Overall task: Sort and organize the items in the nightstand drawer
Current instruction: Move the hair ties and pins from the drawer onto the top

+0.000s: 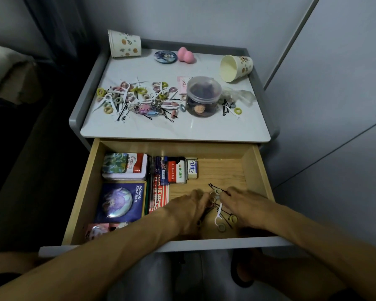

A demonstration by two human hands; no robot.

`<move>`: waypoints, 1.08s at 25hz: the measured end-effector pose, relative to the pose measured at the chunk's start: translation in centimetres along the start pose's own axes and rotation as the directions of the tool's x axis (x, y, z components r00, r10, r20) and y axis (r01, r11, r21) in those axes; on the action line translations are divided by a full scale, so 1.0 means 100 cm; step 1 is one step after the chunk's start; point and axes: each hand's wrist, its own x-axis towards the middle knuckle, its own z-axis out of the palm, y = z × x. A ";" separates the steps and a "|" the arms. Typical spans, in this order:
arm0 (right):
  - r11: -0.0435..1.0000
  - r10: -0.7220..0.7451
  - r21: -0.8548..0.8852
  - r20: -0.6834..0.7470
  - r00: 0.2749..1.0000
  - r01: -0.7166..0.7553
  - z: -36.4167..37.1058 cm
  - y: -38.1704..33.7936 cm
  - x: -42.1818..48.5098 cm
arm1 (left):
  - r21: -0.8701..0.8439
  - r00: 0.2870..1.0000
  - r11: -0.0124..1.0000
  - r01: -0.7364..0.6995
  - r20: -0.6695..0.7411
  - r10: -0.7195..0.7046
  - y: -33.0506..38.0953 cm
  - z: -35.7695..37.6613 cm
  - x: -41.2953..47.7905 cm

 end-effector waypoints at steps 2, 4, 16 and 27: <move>0.998 0.008 0.065 -0.004 1.000 -0.008 0.000 0.002 0.004 | 0.012 1.000 1.000 -0.022 0.000 0.022 -0.004 0.002 0.000; 0.978 0.039 0.204 -0.021 0.999 -0.034 0.000 0.003 0.008 | -0.009 0.999 0.999 -0.046 0.005 0.046 -0.010 0.005 0.002; 0.952 0.176 0.274 -0.115 0.978 -0.139 0.001 -0.002 0.020 | -0.283 0.981 0.939 0.193 0.036 -0.191 -0.001 0.001 0.009; 0.971 0.116 0.222 -0.095 0.989 -0.092 -0.018 -0.011 0.020 | -0.164 0.991 0.980 0.111 -0.050 -0.120 -0.002 0.006 0.014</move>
